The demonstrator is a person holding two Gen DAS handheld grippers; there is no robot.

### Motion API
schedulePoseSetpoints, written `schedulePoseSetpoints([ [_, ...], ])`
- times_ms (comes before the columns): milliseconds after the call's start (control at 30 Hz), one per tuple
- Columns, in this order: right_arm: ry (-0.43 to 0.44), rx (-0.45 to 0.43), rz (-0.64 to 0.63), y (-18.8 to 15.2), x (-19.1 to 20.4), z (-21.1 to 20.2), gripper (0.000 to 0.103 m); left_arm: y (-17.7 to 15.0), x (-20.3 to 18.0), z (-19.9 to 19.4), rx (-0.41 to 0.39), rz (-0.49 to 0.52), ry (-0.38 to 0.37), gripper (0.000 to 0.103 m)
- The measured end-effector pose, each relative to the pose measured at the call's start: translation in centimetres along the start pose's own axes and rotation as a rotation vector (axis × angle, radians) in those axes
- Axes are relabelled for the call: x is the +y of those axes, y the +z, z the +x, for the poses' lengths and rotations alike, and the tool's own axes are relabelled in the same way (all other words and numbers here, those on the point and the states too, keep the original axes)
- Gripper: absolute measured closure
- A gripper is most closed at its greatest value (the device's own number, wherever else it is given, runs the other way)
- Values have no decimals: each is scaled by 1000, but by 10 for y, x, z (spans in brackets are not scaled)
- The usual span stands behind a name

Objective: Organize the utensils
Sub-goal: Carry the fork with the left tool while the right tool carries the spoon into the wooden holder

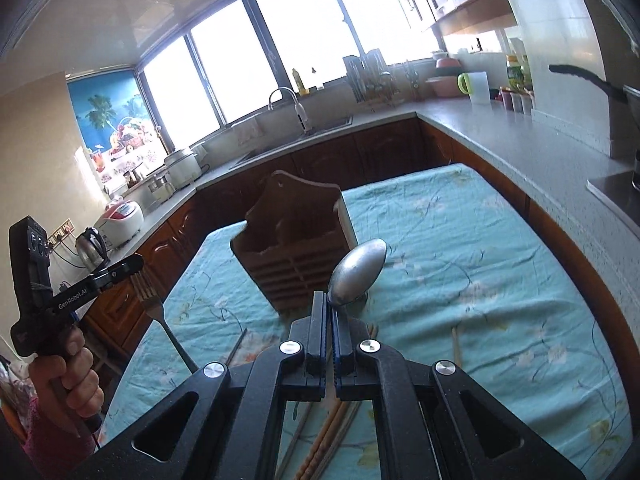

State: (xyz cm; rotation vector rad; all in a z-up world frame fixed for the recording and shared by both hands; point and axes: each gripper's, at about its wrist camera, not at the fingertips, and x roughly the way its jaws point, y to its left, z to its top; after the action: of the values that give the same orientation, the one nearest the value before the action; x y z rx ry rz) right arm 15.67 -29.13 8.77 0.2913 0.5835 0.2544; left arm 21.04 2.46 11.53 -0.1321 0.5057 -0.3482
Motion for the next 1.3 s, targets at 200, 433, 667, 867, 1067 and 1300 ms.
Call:
schedulePoseSetpoints([
  [200,-10,-69,-32,35,4,6,101,36,0,2,-94,-13,84,101],
  [433,-24,-150,-57,79,9,20,101,75,0,17,-191,-32,154,101],
  [667,-35,-216,-95,117,20,42,101,103,1,43,-273,-37,230,101],
  [867,-54,-191,-125,117,23,86,101,89,2,85,-255,-35,266,101],
  [1067,-41,-104,-91,93,8,135,101,58,2,121,-164,-24,258,101],
  [1300,-9,-3,-93,70,1,161,101,38,-8,140,-89,17,224,101],
])
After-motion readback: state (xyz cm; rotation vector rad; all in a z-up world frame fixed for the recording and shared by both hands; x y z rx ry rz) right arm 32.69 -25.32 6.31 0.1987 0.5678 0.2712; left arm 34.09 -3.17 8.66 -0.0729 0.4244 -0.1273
